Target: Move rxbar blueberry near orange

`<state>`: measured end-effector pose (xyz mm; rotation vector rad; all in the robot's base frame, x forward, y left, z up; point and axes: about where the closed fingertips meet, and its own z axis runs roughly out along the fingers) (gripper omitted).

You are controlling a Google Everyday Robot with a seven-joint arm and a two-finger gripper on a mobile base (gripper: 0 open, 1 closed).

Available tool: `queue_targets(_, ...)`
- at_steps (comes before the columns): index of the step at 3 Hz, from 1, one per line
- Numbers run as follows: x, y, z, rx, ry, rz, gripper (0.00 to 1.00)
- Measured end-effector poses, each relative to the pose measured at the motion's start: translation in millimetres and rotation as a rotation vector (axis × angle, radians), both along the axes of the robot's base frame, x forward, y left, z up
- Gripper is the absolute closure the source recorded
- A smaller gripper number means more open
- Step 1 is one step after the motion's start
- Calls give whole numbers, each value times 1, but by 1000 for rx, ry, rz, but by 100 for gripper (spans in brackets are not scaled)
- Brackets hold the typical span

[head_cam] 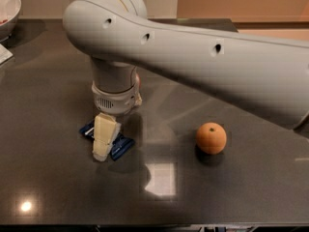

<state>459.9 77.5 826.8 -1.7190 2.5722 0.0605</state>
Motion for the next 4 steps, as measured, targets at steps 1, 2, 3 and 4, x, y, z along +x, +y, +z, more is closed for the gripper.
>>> queue_targets(1, -5, 10, -7, -23, 11, -10, 0)
queue_targets(2, -7, 17, -12, -46, 15, -14, 18)
queue_targets(3, -8, 19, -12, -59, 20, -21, 42)
queue_targets(4, -8, 19, -8, -60, 20, -22, 64)
